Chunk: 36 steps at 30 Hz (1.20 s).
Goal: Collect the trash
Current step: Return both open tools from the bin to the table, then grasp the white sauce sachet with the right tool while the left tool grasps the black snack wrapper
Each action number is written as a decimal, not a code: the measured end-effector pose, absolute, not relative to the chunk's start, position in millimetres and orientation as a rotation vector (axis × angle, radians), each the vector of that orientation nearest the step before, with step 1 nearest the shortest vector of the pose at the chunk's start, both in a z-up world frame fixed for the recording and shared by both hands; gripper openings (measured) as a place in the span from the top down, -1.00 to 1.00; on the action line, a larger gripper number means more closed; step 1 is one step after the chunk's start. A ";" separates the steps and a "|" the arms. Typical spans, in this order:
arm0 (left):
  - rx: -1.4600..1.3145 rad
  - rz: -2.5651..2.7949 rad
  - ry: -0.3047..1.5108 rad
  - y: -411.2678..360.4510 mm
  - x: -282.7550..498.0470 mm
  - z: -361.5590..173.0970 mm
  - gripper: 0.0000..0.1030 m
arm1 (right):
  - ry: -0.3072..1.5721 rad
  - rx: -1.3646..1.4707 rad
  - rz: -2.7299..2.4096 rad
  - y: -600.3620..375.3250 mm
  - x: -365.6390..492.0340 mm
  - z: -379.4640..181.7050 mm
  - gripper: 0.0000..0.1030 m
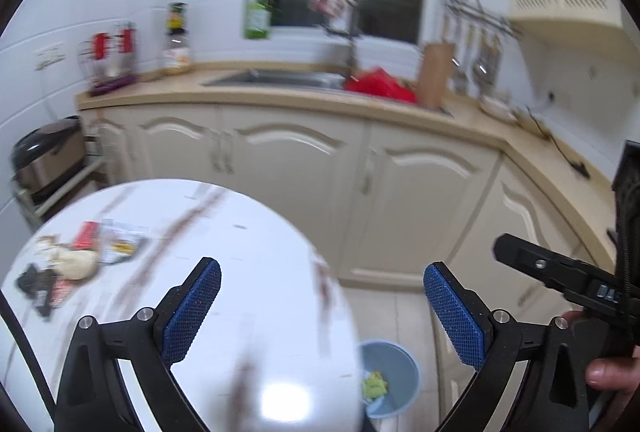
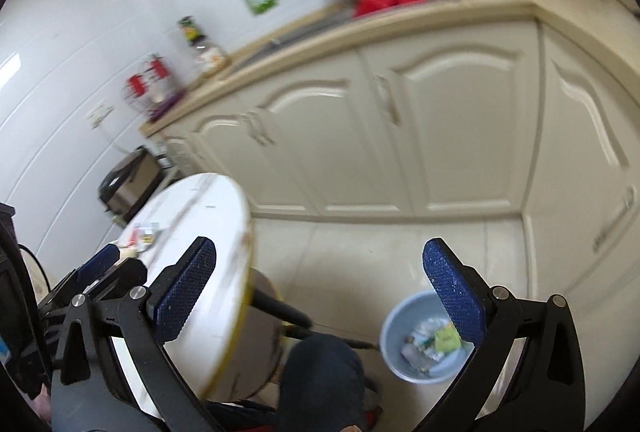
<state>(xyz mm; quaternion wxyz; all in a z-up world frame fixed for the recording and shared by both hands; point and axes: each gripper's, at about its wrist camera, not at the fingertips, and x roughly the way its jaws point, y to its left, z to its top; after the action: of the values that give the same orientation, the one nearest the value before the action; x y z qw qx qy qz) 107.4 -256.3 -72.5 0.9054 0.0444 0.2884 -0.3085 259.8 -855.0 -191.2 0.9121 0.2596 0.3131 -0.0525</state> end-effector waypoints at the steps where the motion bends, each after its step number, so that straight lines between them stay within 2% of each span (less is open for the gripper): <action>1: 0.077 -0.620 0.585 -238.6 103.5 -66.1 -0.96 | 0.630 0.512 -0.085 -839.9 263.5 -180.3 -1.00; 12: -0.035 -0.368 0.464 -71.9 37.7 -40.3 -0.98 | 0.542 0.313 0.104 -701.5 298.6 -117.5 -1.00; 22: -0.128 -0.174 0.437 8.0 -11.8 -36.4 -0.98 | 0.539 0.154 0.257 -585.7 333.3 -98.3 -1.00; 29: -0.162 -0.091 0.460 25.7 -14.7 -38.3 -0.98 | 0.559 0.097 0.315 -537.4 358.1 -100.6 -1.00; 36: -0.173 -0.061 0.559 18.1 30.1 -51.1 -0.98 | 0.641 0.072 0.298 -526.1 391.4 -125.7 -1.00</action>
<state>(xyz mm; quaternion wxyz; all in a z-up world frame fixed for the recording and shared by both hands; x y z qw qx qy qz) 30.1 18.1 -51.1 0.9571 -0.0855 0.2754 -0.0302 391.4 -526.1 -125.7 0.9375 0.0351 0.3139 0.1458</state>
